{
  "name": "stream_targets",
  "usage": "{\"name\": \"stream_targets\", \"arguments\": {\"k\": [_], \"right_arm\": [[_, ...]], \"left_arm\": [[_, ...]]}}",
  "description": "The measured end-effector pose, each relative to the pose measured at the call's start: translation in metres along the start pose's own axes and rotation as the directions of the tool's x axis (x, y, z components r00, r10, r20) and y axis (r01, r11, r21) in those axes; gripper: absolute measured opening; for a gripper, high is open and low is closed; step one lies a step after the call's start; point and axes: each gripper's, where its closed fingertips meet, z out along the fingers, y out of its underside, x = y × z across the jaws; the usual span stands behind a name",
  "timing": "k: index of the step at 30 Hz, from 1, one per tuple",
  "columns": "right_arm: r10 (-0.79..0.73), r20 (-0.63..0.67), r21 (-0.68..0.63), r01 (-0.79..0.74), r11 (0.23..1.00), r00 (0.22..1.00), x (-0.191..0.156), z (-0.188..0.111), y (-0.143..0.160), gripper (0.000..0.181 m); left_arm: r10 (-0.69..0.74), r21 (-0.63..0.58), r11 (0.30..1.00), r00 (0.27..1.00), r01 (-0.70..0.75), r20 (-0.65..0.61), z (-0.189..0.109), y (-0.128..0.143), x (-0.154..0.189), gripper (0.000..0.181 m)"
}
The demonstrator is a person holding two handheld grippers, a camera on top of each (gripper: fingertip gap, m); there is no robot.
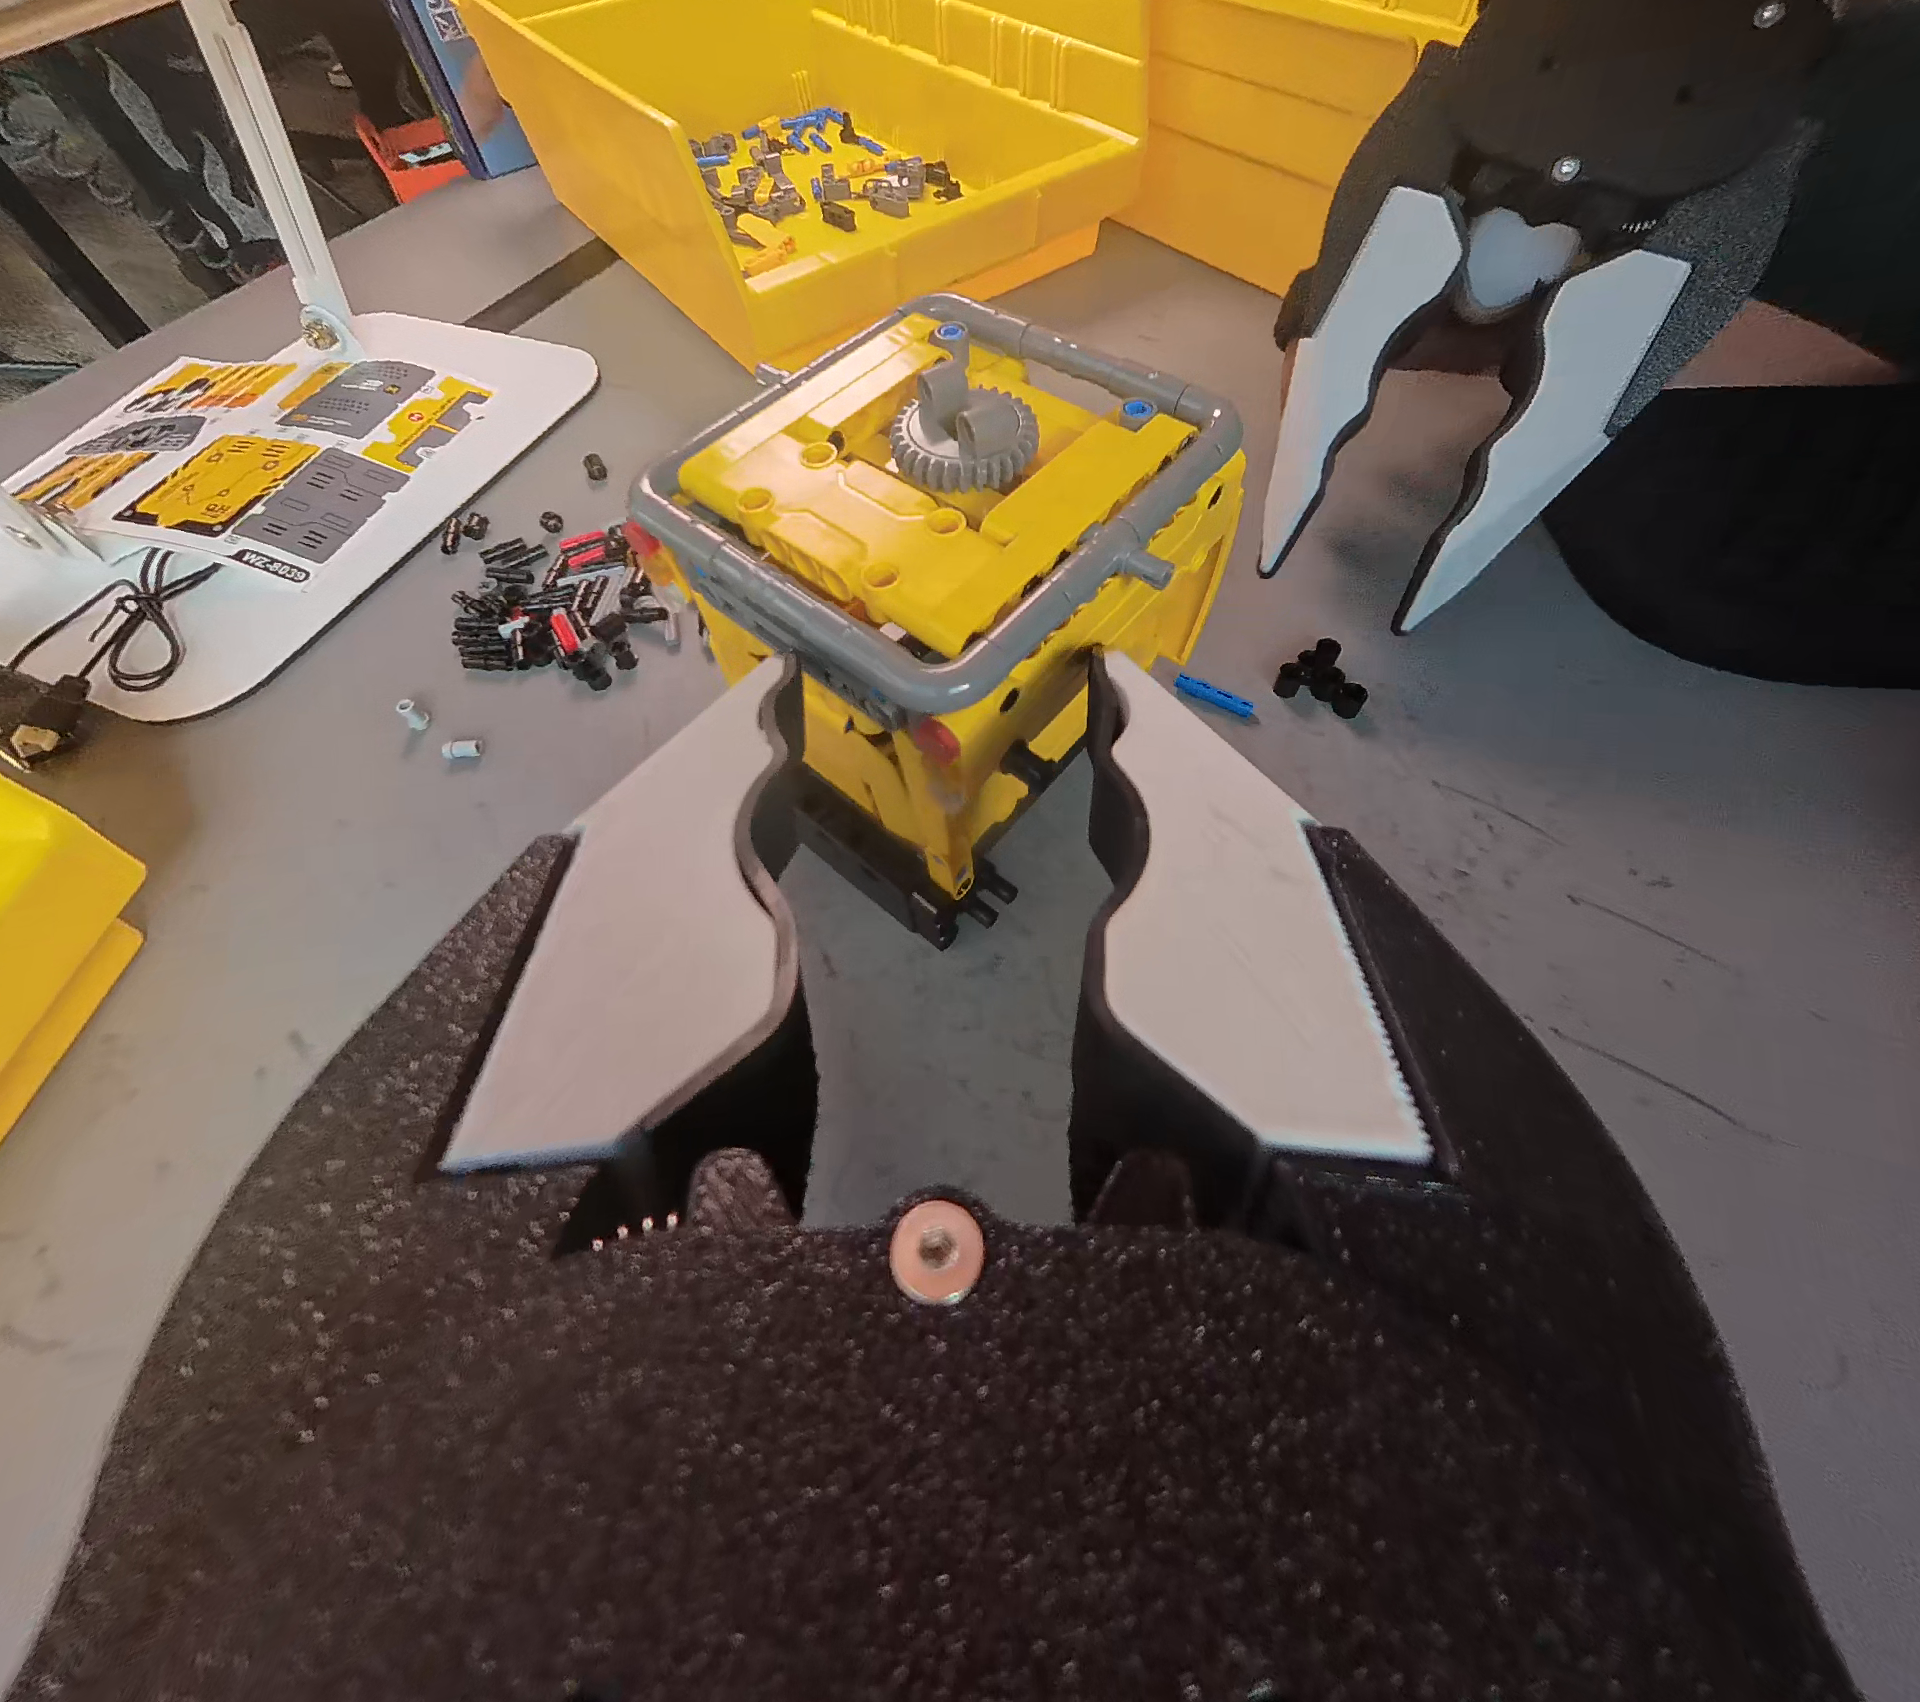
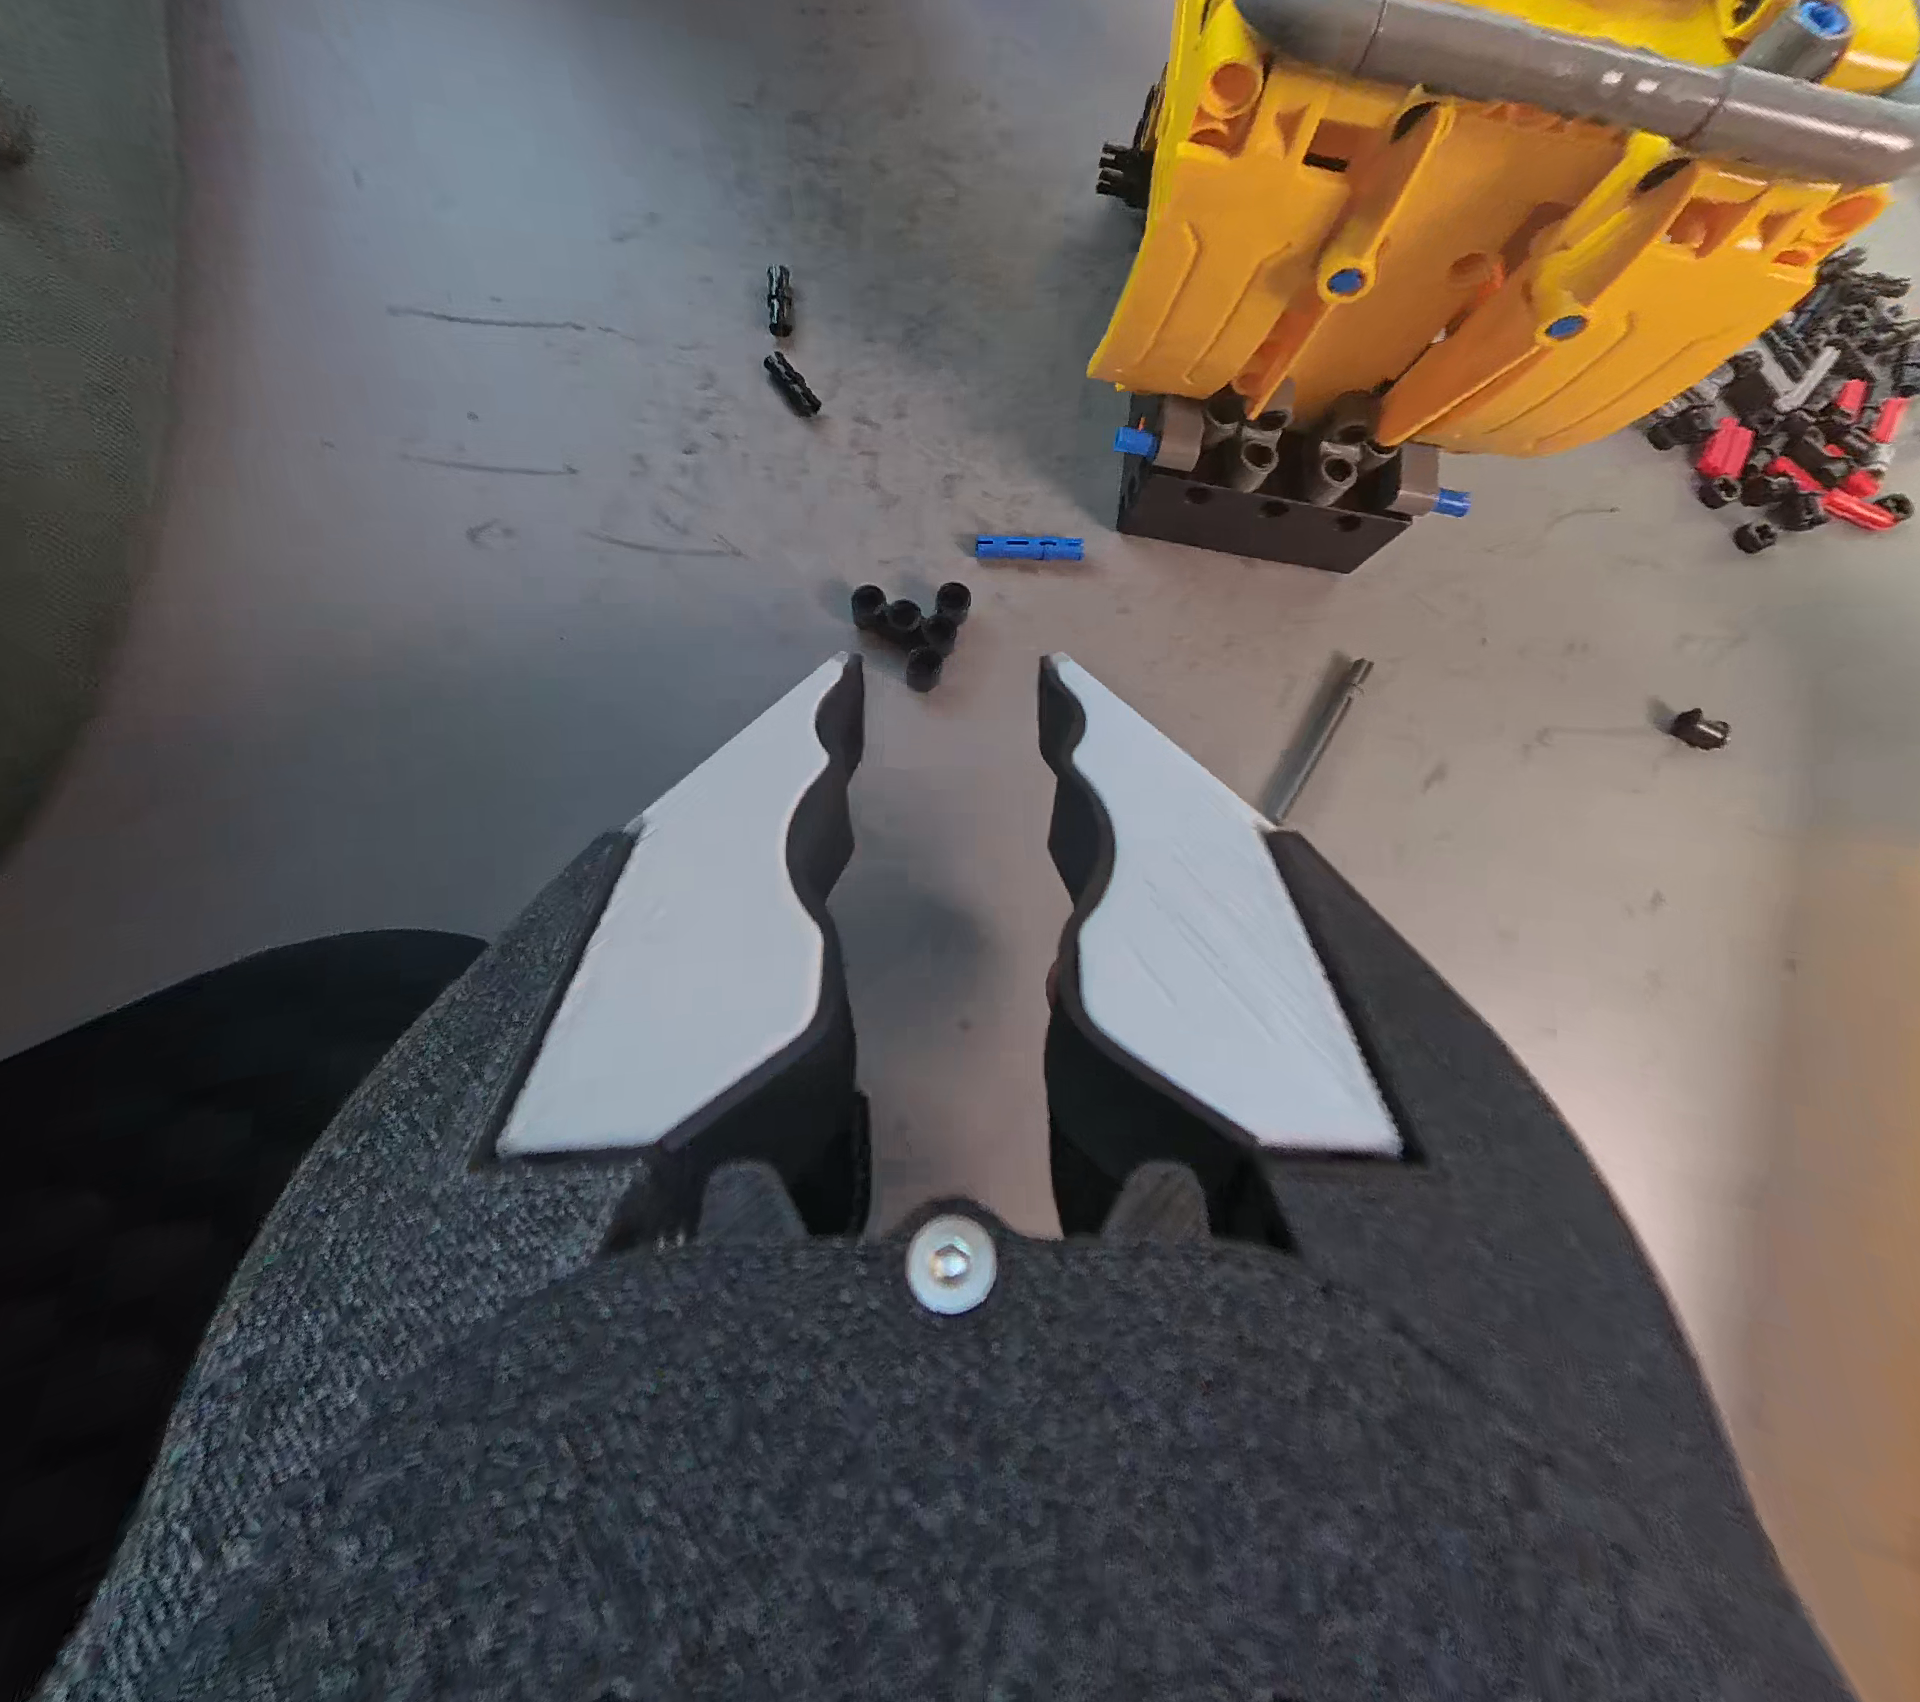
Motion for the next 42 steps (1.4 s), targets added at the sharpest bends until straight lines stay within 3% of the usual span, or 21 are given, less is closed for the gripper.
{"name": "stream_targets", "arguments": {"k": [2,5,16,23,27,31,35,42], "right_arm": [[0.013,0.053,-0.022,-0.012,1.000,0.998,0.000,0.007,-0.001,0.054],[0.009,0.097,-0.065,-0.003,0.998,0.995,-0.002,0.018,0.000,0.063],[0.028,0.011,-0.143,-0.026,0.989,1.000,-0.016,0.013,0.011,0.029],[-0.040,0.138,-0.063,0.049,0.997,0.990,-0.067,0.021,-0.007,0.027],[0.010,0.053,0.021,-0.012,1.000,0.999,-0.041,0.011,-0.017,0.027],[0.042,-0.034,-0.028,-0.043,0.999,0.999,-0.018,0.005,-0.004,0.031],[0.049,-0.029,-0.082,-0.052,0.995,0.998,-0.019,0.016,0.006,0.037],[0.043,-0.013,-0.072,-0.044,0.996,0.999,-0.017,0.022,0.002,0.025]], "left_arm": [[-0.003,0.005,1.000,1.000,0.003,0.010,0.000,0.001,0.000,0.053],[-0.005,0.013,1.000,1.000,0.005,0.026,0.001,0.001,0.000,0.052],[-0.027,0.032,0.999,0.997,0.025,0.078,0.004,0.000,-0.003,0.050],[-0.025,0.031,0.999,0.996,0.023,0.089,0.005,0.000,-0.003,0.050],[0.002,0.020,1.000,0.998,-0.003,0.062,0.002,-0.001,-0.002,0.054],[0.045,0.027,0.999,0.999,-0.045,0.019,-0.009,-0.008,-0.003,0.060],[0.095,0.029,0.995,0.995,-0.094,-0.018,-0.024,-0.015,-0.006,0.060],[0.139,0.012,0.990,0.981,-0.139,-0.134,-0.040,-0.010,0.008,0.046]]}}
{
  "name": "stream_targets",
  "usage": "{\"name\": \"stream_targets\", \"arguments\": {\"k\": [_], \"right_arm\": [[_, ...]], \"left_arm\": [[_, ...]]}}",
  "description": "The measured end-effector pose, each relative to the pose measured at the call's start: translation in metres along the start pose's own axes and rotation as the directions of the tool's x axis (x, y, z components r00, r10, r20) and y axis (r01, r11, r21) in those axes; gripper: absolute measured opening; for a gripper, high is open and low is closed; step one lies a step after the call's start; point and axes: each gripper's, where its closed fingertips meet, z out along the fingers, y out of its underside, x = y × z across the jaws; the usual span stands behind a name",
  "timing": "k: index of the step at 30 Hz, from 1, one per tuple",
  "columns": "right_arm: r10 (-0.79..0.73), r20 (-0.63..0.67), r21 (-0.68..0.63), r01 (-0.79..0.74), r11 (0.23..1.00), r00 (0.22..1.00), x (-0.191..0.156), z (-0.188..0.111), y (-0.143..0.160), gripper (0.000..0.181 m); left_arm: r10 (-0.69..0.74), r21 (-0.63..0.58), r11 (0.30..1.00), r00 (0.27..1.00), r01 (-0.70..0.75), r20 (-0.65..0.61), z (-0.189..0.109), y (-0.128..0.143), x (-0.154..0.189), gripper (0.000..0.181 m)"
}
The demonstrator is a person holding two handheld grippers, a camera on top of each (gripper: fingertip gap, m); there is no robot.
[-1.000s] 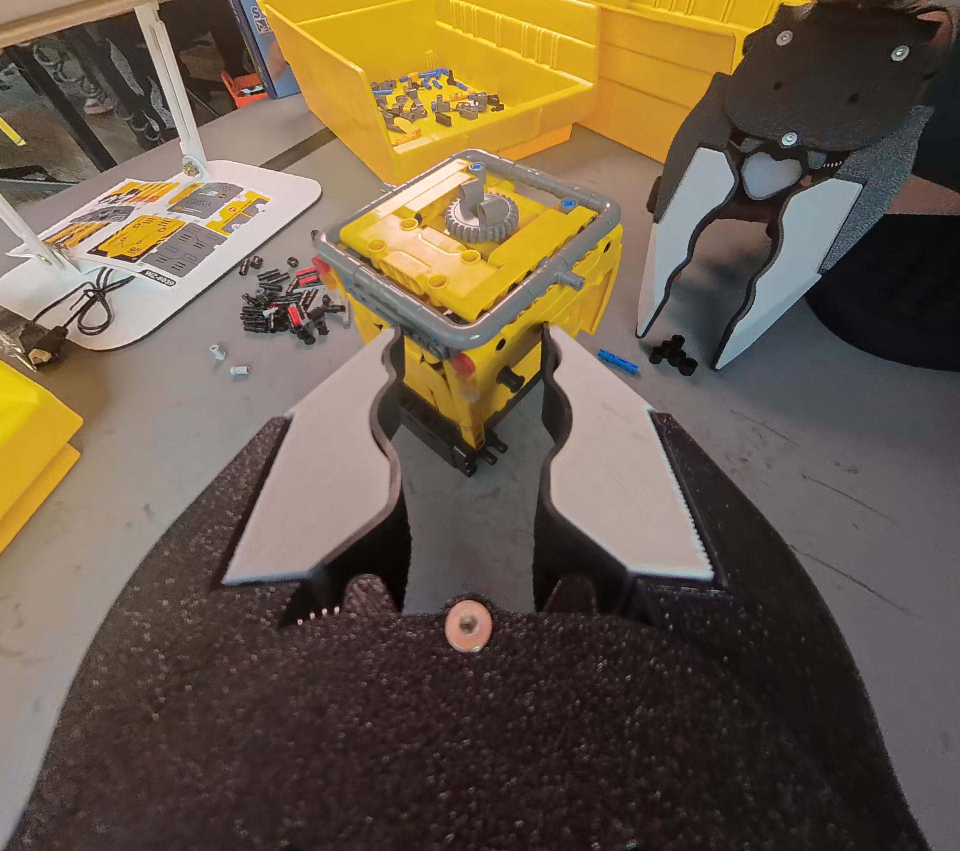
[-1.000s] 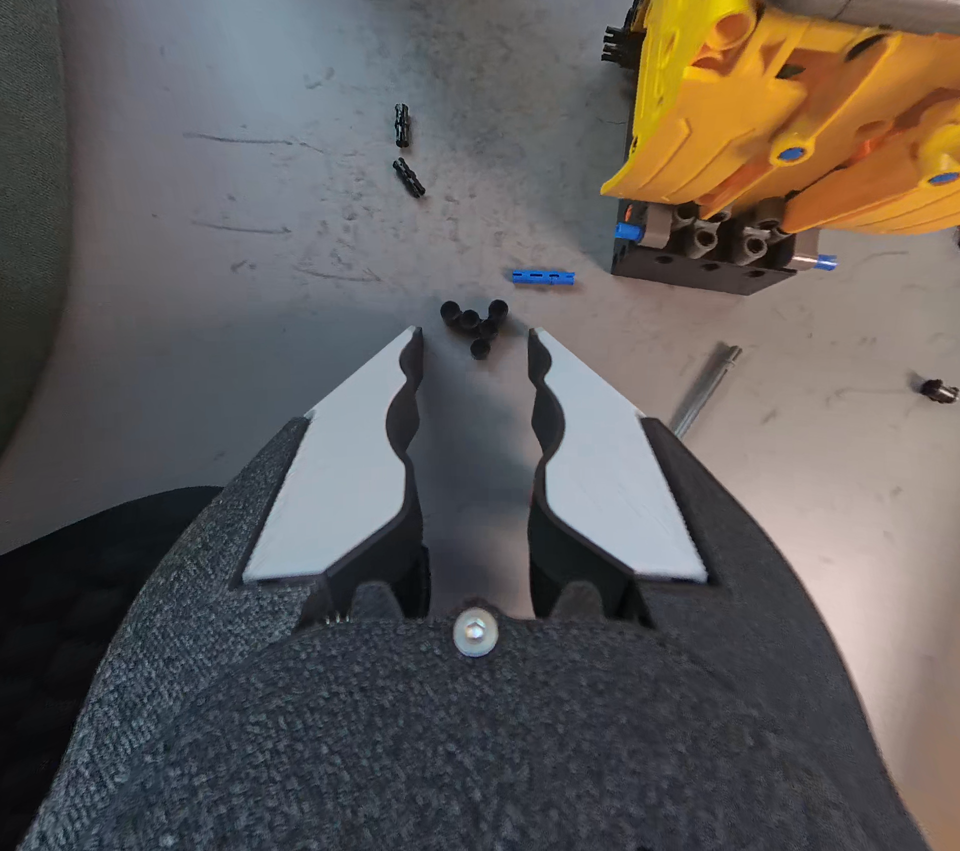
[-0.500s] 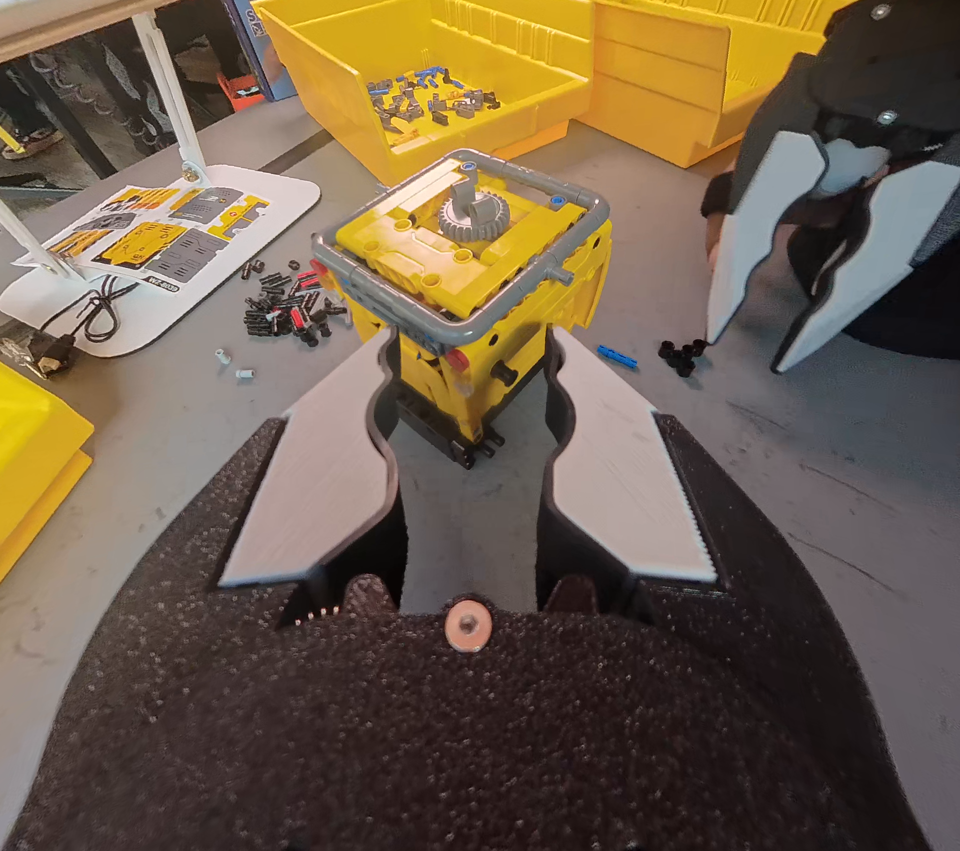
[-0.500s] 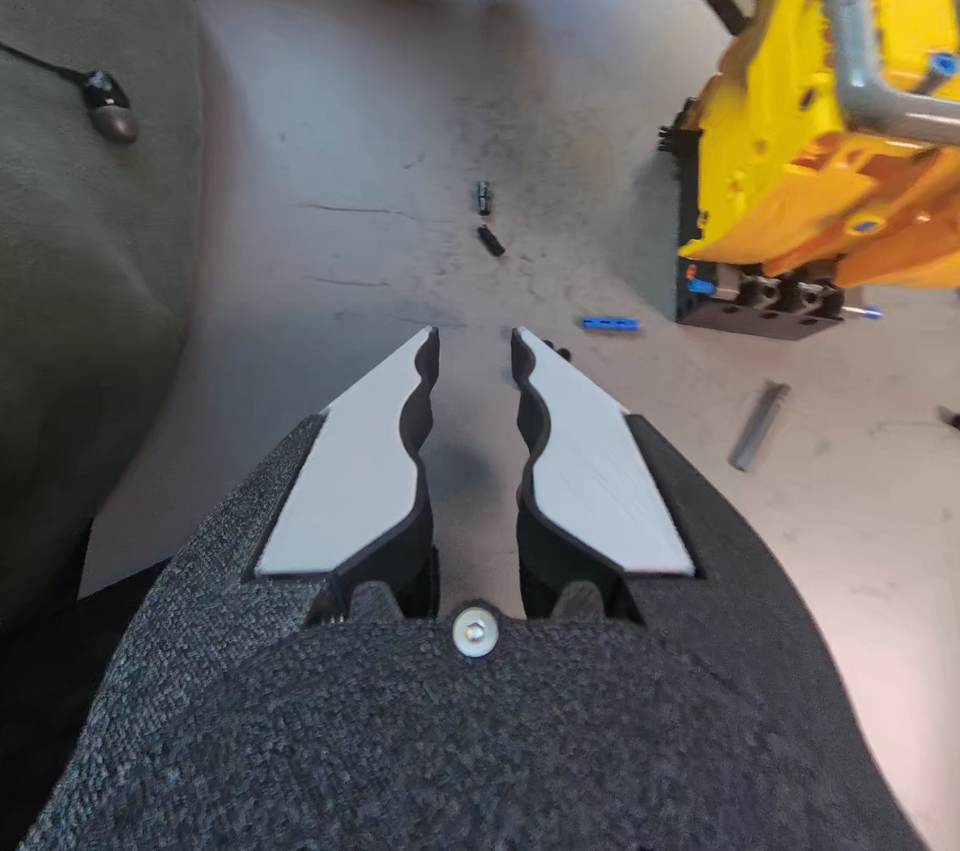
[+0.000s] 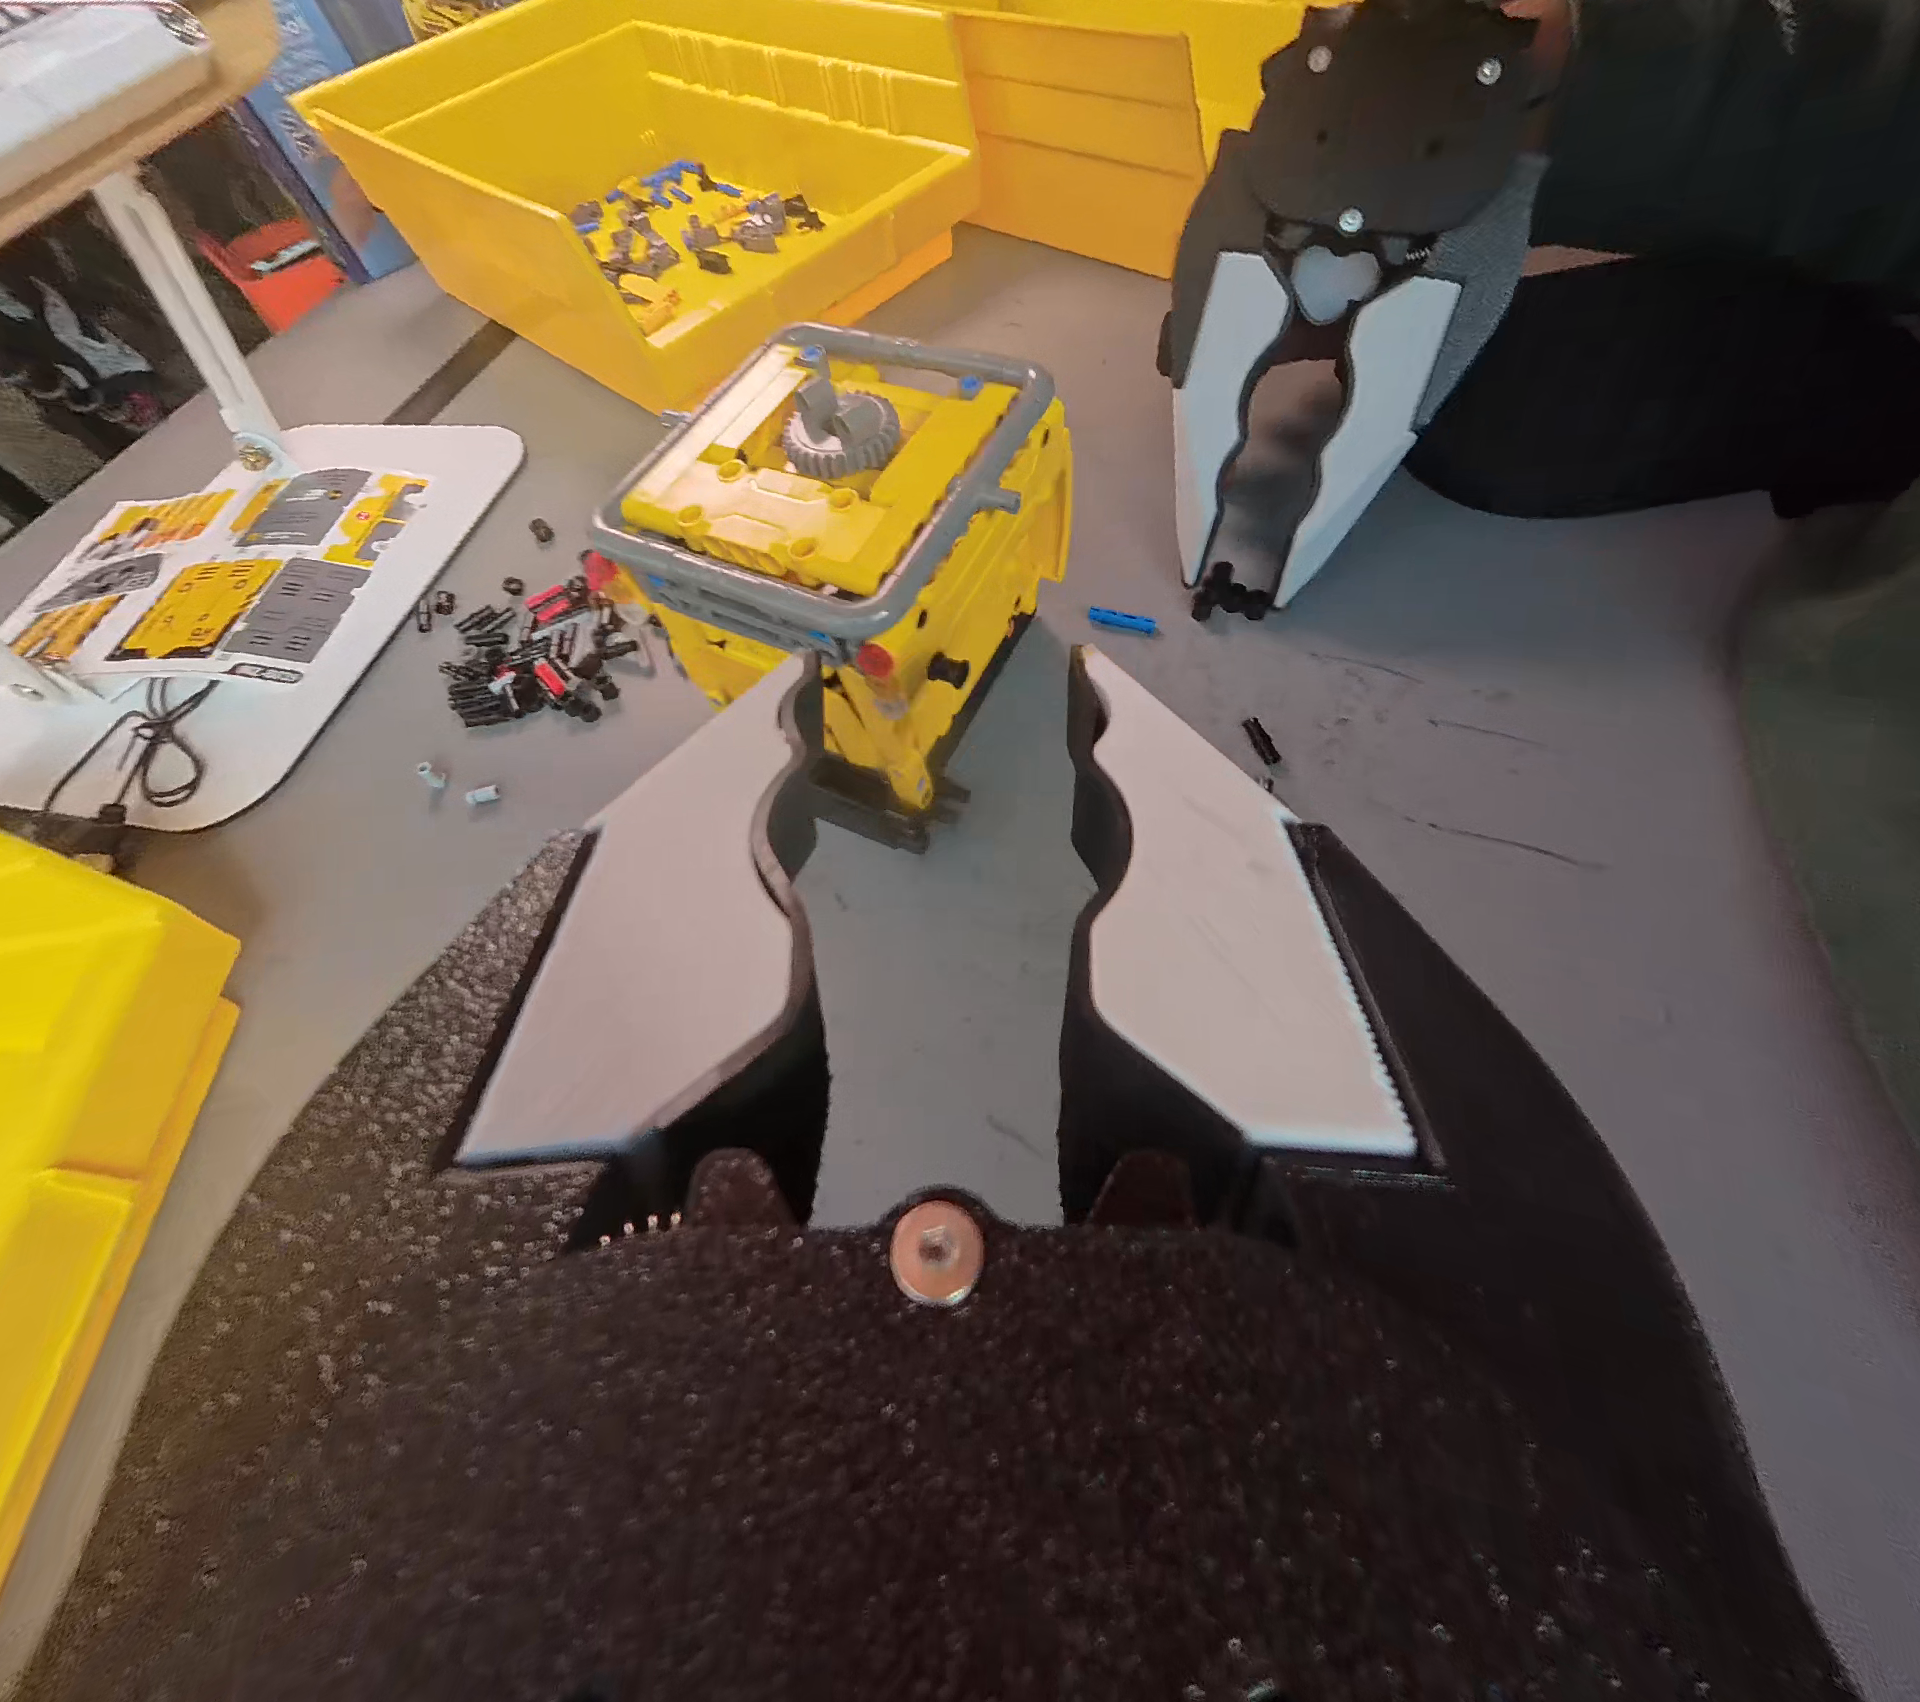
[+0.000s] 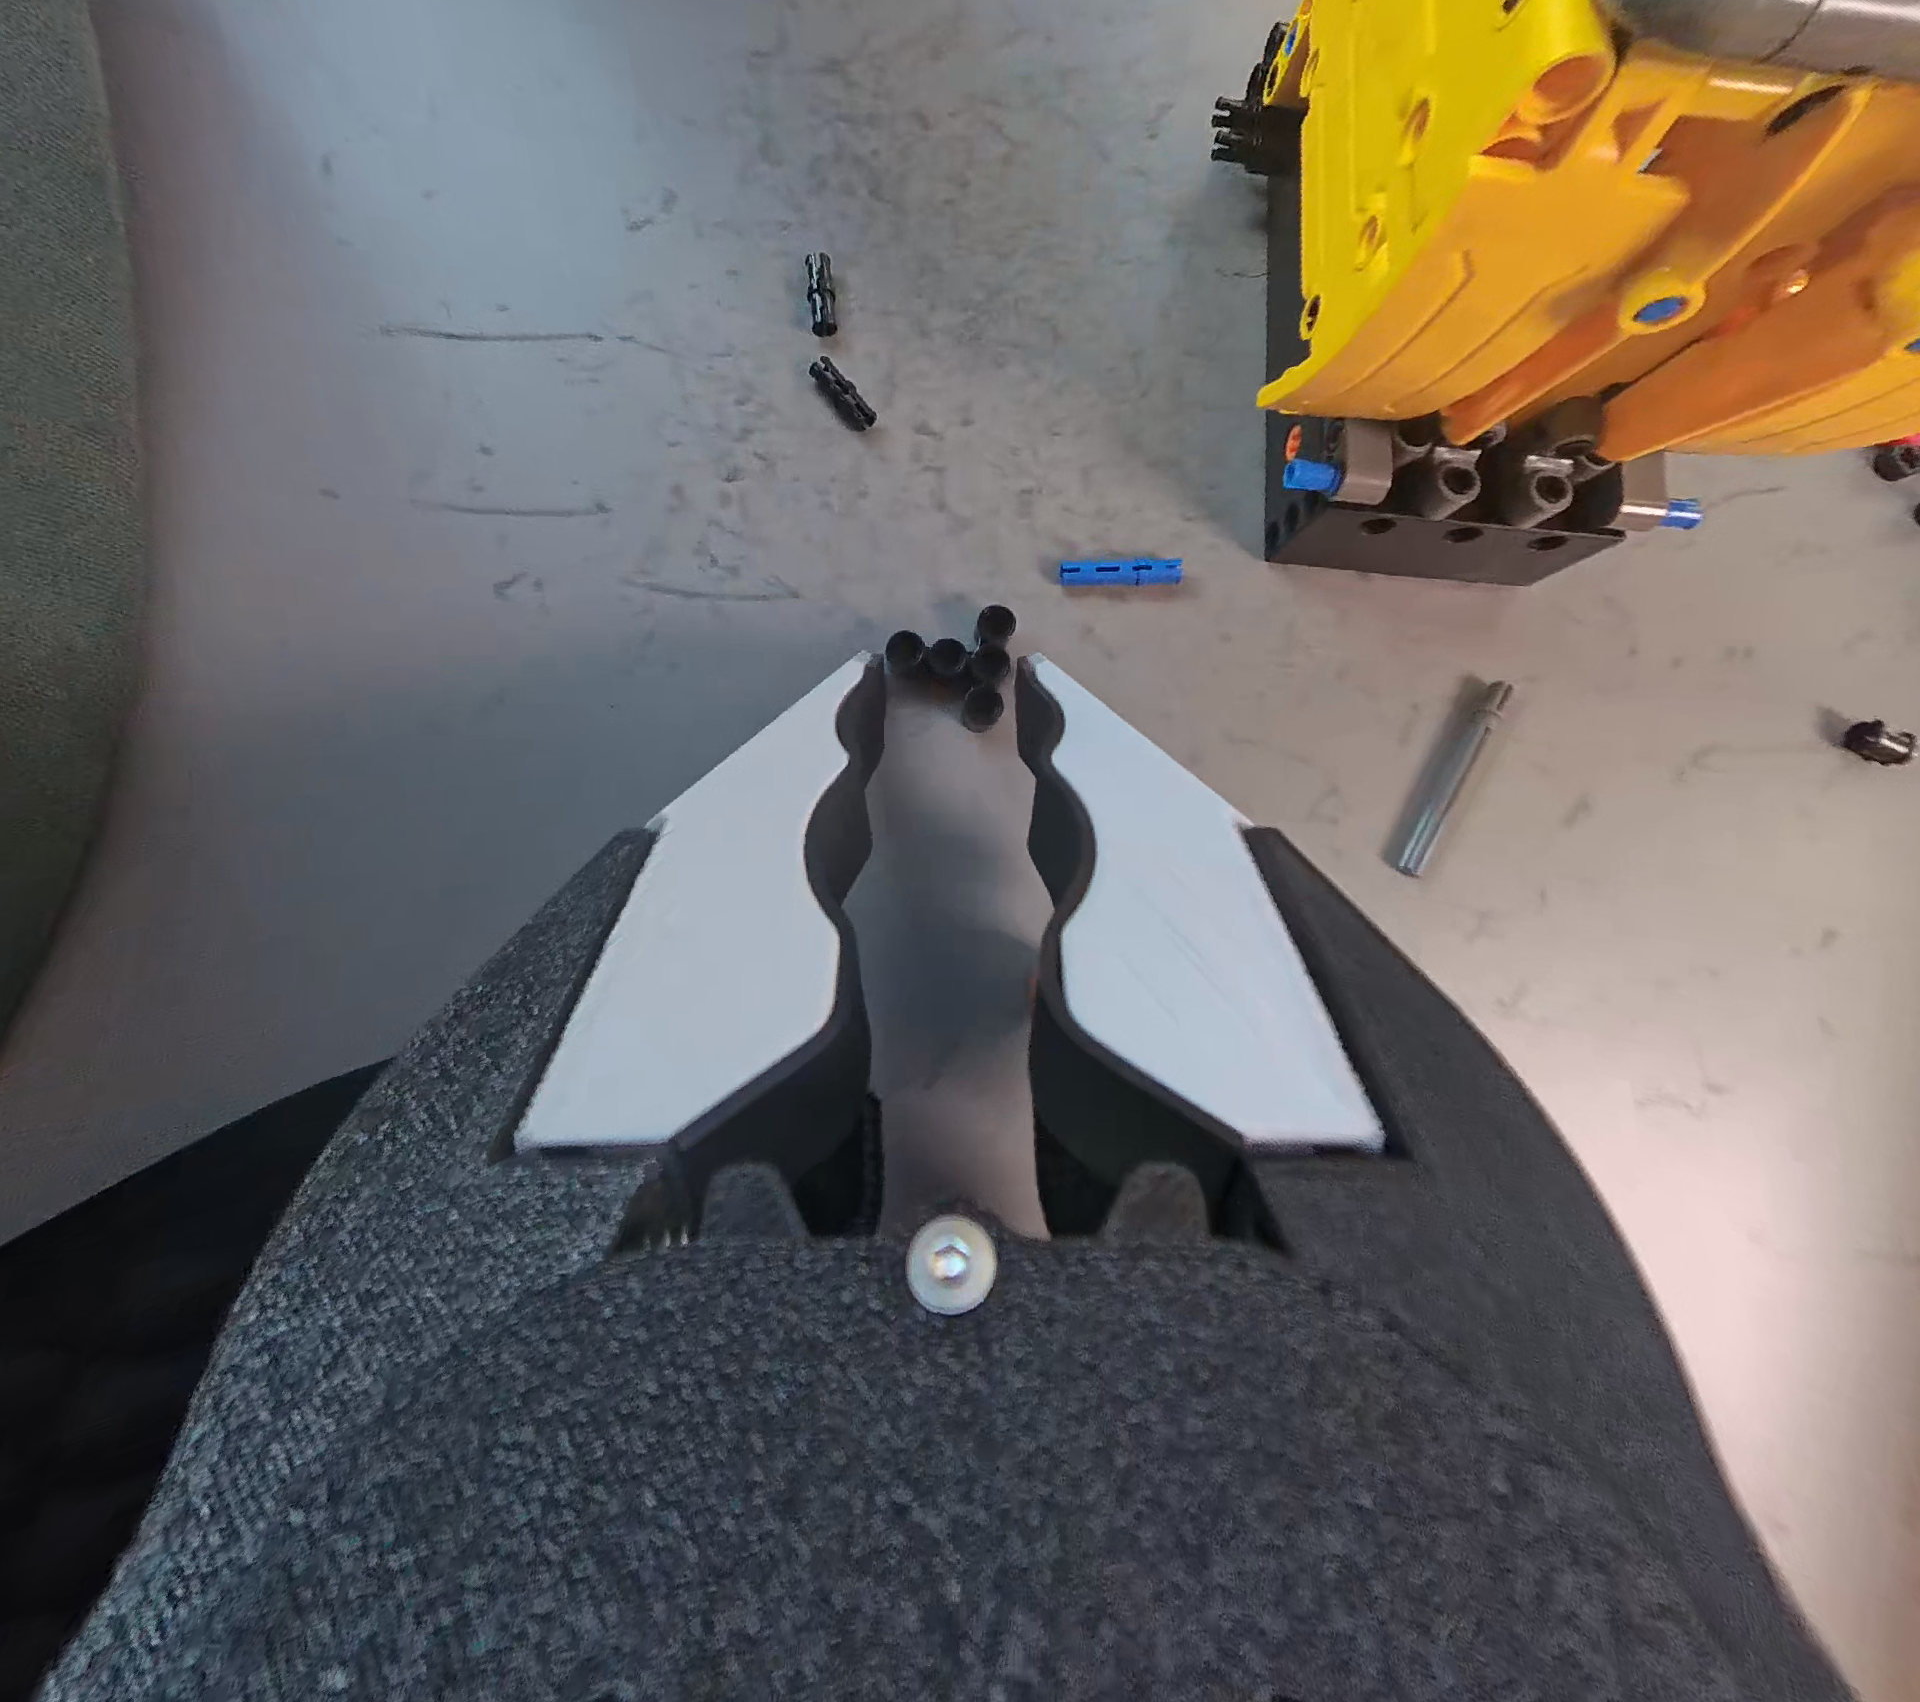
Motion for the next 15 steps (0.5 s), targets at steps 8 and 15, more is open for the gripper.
{"name": "stream_targets", "arguments": {"k": [8,15], "right_arm": [[-0.023,0.006,0.014,0.023,1.000,1.000,0.007,0.007,-0.008,0.023],[-0.041,-0.025,0.097,0.043,0.994,0.999,0.012,0.010,-0.018,0.023]], "left_arm": [[0.014,-0.068,0.997,0.990,-0.024,-0.143,0.025,0.028,0.038,0.044],[-0.045,-0.035,0.999,0.991,0.041,-0.127,0.035,0.028,0.039,0.044]]}}
